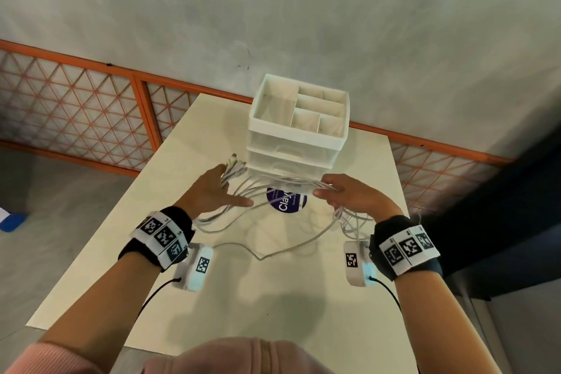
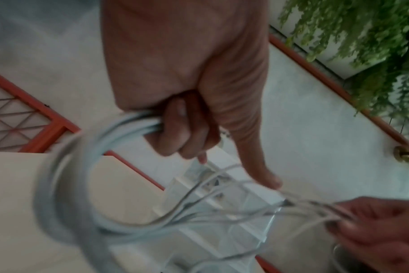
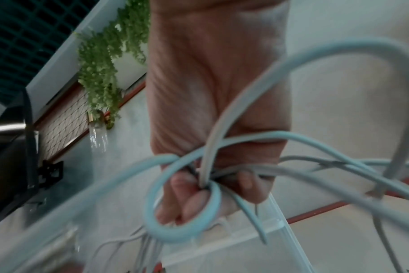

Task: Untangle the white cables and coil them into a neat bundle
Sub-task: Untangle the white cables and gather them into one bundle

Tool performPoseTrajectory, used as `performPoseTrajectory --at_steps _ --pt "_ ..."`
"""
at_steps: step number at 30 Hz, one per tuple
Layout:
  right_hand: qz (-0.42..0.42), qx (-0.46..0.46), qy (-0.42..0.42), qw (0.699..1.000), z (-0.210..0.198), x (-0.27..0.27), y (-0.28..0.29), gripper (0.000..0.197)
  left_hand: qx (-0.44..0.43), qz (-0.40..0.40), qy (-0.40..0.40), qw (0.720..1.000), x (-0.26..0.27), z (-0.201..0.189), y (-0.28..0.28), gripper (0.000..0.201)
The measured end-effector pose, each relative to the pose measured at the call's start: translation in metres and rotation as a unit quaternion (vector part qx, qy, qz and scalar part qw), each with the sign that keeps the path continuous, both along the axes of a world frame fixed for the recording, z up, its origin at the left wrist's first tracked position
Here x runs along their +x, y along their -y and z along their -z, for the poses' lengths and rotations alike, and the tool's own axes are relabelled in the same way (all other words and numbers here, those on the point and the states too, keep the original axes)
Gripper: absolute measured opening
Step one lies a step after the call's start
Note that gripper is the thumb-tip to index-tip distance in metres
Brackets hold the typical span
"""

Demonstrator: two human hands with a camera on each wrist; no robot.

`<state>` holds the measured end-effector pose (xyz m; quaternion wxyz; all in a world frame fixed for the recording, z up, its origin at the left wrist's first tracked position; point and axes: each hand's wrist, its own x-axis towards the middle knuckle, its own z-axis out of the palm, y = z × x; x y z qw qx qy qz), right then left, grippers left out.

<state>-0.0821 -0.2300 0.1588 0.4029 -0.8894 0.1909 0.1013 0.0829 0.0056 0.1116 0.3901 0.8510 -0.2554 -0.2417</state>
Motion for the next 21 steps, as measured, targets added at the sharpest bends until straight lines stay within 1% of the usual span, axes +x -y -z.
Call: performPoseTrajectory --at_steps 1,2,3,4,5,7,8,9,10,13,15,16,18,19,21 --pt "-0.004 -0.029 -0.012 0.999 0.002 0.0 -0.001 0.022 -0.066 -0.012 -0.021 0.998 -0.005 -0.007 0.0 0.082" --pt "-0.005 -0.045 -0.016 0.999 0.003 0.0 -0.002 0.022 -0.145 -0.013 -0.045 0.988 -0.01 -0.014 0.002 0.076" --pt "-0.005 -0.048 -0.015 0.999 0.005 0.001 -0.004 0.024 -0.203 0.0 -0.065 0.977 -0.017 -0.022 0.004 0.065" --pt "-0.007 -0.044 -0.013 0.999 0.006 0.003 -0.007 0.026 -0.225 0.026 -0.065 0.972 -0.024 -0.027 0.007 0.059" --pt "-0.014 -0.037 -0.009 0.999 0.007 0.005 -0.01 0.026 -0.216 0.056 -0.044 0.974 -0.028 -0.029 0.013 0.058" --pt "-0.04 -0.013 0.005 0.999 0.005 0.009 -0.019 0.022 -0.137 0.133 0.025 0.981 -0.039 -0.034 0.024 0.069" --pt "-0.055 0.002 0.016 0.998 0.003 0.011 -0.023 0.02 -0.107 0.168 0.05 0.979 -0.042 -0.031 0.029 0.072" --pt "-0.067 0.02 0.029 0.997 -0.001 0.013 -0.027 0.017 -0.097 0.198 0.059 0.973 -0.045 -0.03 0.035 0.068" --pt "-0.079 0.039 0.041 0.995 -0.006 0.013 -0.031 0.016 -0.097 0.209 0.063 0.971 -0.046 -0.028 0.041 0.059" --pt "-0.087 0.081 0.053 0.991 -0.012 0.011 -0.034 0.013 -0.079 0.194 0.104 0.972 -0.044 -0.024 0.051 0.034" --pt "-0.076 0.091 0.066 0.991 -0.01 0.01 -0.032 0.011 -0.06 0.21 0.162 0.962 -0.039 -0.023 0.054 0.028" --pt "-0.064 0.088 0.075 0.991 -0.008 0.009 -0.029 0.012 -0.051 0.209 0.192 0.958 -0.037 -0.025 0.055 0.027" --pt "-0.03 0.052 0.084 0.995 -0.004 0.007 -0.021 0.018 -0.05 0.19 0.237 0.951 -0.03 -0.029 0.056 0.028" --pt "-0.014 0.031 0.086 0.996 -0.003 0.004 -0.016 0.02 -0.05 0.178 0.257 0.949 -0.027 -0.031 0.057 0.032" --pt "0.012 0.035 0.107 0.994 -0.004 -0.002 -0.009 0.026 -0.032 0.155 0.295 0.942 -0.021 -0.034 0.056 0.042"
